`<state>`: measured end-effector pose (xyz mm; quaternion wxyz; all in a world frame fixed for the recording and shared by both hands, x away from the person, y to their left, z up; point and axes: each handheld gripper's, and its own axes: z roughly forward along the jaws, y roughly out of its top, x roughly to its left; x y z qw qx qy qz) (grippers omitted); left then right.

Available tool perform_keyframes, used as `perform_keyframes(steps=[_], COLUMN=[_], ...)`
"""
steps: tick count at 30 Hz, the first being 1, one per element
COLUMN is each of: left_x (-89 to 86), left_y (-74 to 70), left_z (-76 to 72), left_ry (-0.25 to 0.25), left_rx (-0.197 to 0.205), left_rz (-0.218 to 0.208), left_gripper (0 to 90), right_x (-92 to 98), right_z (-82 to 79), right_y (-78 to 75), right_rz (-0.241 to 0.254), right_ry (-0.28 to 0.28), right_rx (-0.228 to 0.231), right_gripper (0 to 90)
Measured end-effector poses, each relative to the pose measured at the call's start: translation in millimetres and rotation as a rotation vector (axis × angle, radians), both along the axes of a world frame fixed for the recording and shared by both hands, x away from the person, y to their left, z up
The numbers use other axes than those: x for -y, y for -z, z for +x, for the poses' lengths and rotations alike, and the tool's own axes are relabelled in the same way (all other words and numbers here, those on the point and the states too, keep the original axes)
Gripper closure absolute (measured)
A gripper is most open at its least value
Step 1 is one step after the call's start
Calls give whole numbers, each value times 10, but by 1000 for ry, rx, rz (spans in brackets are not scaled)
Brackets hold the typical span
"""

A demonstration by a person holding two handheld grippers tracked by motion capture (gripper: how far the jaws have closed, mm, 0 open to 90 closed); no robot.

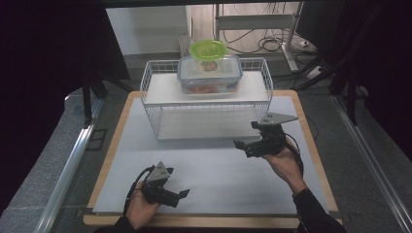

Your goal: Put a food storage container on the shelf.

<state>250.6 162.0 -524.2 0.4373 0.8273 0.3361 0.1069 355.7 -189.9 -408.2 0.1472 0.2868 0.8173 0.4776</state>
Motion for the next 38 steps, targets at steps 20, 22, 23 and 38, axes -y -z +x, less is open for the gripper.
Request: perform_keyframes(steps=[20,22,23,38], left_x=[-45,-55,-60,-73], left_y=[31,35,36,61], left_z=[20,27,30,51], left_ry=[-6,-9,-10,-14], left_rx=[15,12,13,17], left_rz=[-26,-30,-32,-13], left_gripper=[7,7,7,8], right_x=[111,156,179,313], right_z=[-461,-495,-509,-573], right_y=[652,722,756,992], right_rz=[-72,-77,-79,-171], right_ry=[12,22,27,60], right_rx=[-45,-61,-71,-156], right_gripper=[40,40,40,40])
